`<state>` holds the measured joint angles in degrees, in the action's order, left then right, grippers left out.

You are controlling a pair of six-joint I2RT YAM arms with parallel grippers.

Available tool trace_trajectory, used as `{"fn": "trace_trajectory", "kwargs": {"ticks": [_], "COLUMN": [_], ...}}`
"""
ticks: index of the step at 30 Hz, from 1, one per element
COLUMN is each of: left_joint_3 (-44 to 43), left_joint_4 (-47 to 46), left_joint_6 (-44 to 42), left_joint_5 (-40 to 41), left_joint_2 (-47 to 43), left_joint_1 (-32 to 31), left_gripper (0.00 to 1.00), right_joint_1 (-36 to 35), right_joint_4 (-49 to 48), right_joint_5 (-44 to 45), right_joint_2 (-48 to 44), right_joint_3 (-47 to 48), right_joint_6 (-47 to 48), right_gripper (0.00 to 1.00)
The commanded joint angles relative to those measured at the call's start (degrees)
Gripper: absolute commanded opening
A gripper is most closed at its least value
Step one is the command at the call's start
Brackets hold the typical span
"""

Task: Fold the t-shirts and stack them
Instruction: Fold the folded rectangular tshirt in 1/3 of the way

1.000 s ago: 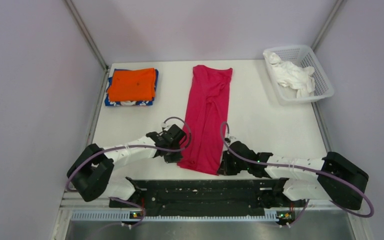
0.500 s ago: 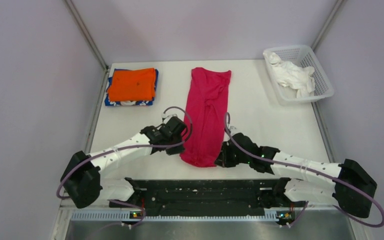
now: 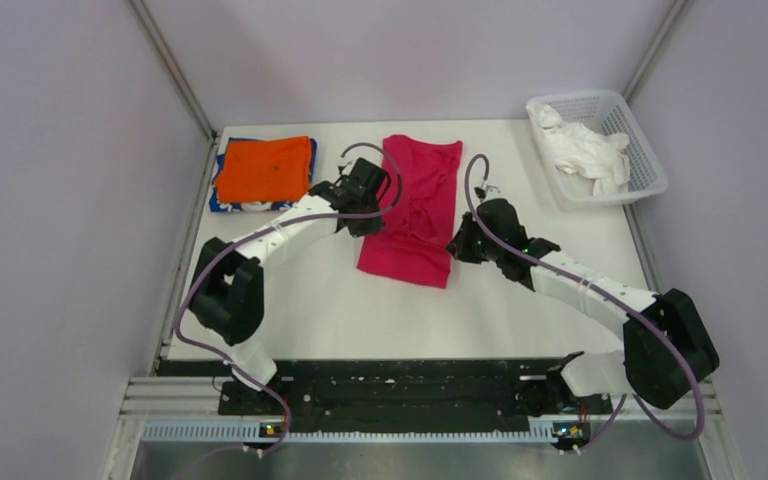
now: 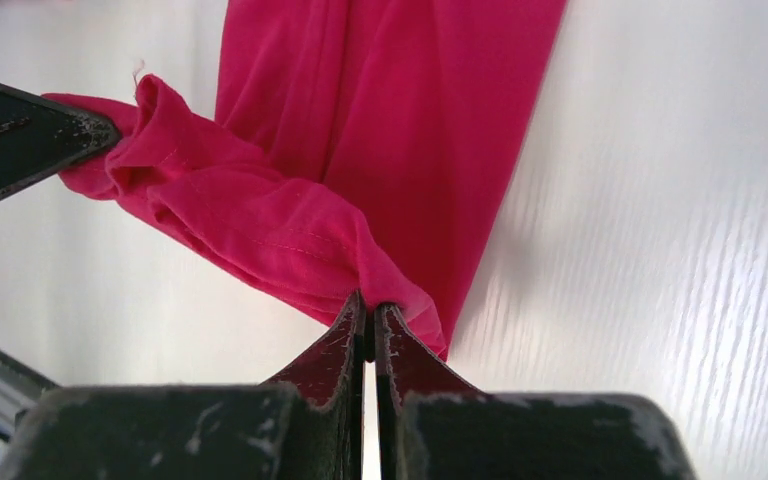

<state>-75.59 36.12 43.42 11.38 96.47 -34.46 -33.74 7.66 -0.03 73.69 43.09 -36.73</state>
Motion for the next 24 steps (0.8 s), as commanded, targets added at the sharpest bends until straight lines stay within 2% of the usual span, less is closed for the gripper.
{"fn": "trace_trajectory", "kwargs": {"ticks": [1, 11, 24], "left_joint_3": [-7.89, -20.75, -31.64], "left_joint_4": [-0.95, -0.67, -0.70], "left_joint_6": [-4.31, -9.32, -11.85], "left_joint_5": [-1.18, -5.64, -7.88], "left_joint_2": [5.56, 16.17, 27.10], "left_joint_1": [2.77, 6.92, 9.25], "left_gripper": [0.00, 0.00, 0.00], "right_joint_1": [4.45, 10.41, 12.78], "right_joint_4": [-4.74, -6.44, -9.39], "right_joint_5": [-2.54, -6.28, -5.96], "right_joint_2": [5.17, 17.13, 27.20], "right_joint_3": [5.48, 14.39, 19.72], "right_joint_6": [4.08, 6.56, 6.80], "right_gripper": [0.00, 0.00, 0.00]}}
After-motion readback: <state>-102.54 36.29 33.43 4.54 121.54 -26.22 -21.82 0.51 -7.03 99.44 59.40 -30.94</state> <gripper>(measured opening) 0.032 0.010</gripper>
